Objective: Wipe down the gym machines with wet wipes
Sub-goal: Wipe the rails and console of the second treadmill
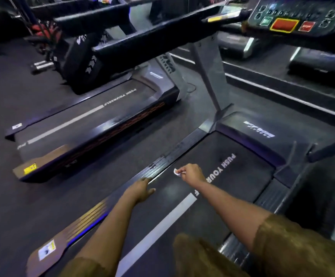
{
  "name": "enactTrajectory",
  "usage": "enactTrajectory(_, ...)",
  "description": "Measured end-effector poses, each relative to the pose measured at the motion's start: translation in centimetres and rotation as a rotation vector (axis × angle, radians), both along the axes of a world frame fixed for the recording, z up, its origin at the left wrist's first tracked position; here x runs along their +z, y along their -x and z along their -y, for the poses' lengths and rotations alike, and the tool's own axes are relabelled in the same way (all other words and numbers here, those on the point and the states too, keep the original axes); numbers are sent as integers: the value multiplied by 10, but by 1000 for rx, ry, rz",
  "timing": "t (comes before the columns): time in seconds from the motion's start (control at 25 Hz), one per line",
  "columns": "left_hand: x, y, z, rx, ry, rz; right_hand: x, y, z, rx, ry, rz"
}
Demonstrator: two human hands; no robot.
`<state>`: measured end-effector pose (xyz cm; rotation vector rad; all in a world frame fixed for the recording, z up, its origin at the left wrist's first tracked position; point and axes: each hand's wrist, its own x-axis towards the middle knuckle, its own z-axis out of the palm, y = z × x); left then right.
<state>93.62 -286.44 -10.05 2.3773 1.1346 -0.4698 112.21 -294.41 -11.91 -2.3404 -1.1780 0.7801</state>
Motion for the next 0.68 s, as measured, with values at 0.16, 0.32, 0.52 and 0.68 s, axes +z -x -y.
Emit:
enactTrajectory(0.16,70,-45,-23,-72,15,-5,65,-26,-22,-50,-47,-66)
enactTrajectory(0.32,132,-96,-50,-116,40,11,136,-70,-25,-134,-155,-24)
enactTrajectory(0.52,186,-179,-96,-225,-37,176,204,-146,-27,-343,-419,39)
enactTrajectory(0.68,212,-240,-141,-366,-98,320,238,-205,-39,-462,-526,144)
